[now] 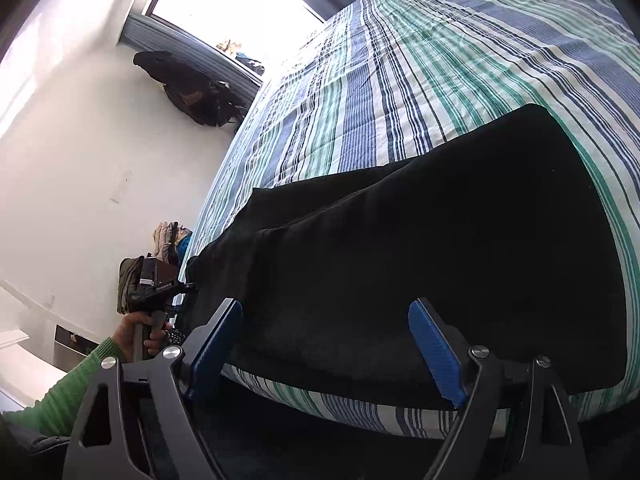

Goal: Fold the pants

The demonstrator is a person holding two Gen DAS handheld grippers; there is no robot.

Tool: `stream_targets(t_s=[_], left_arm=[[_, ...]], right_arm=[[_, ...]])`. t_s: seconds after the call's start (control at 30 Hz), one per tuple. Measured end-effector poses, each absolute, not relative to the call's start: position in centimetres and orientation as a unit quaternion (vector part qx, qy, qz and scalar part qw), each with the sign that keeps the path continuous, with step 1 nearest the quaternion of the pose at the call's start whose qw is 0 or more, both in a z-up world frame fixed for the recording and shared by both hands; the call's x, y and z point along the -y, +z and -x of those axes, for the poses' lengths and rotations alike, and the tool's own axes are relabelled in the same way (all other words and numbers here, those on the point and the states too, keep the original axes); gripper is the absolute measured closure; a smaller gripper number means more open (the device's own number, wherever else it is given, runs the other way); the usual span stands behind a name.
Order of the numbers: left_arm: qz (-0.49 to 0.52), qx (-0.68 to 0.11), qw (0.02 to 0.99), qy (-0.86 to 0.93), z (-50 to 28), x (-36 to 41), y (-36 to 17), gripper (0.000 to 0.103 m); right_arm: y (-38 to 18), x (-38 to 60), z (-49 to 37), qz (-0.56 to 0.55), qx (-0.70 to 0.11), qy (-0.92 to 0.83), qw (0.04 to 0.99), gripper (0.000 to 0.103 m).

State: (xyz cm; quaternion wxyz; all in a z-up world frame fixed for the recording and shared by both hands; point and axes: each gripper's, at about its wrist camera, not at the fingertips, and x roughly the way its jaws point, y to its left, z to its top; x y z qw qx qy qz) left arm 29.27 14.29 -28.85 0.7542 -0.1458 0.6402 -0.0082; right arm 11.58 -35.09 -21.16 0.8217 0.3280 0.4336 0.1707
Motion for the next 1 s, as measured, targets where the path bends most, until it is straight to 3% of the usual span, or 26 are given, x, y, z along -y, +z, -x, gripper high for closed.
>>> stream_targets(t_s=[0.87,0.9,1.0], left_arm=[[0.152,-0.639,0.754,0.01,-28.4,-14.2,-28.8,0.001],[0.151,-0.638,0.755,0.011,-28.3,-14.1,-28.6,0.002],[0.155,-0.625,0.765,-0.003,-27.9,-13.1,-27.4,0.029]], right_arm=[[-21.5,35.9,-11.4,-0.346,-0.427,0.163,0.819,0.018],[-21.5,36.0,-11.3,-0.346,-0.427,0.163,0.819,0.018],[-21.5,36.2,-11.2,-0.348,-0.426,0.162,0.819,0.018]])
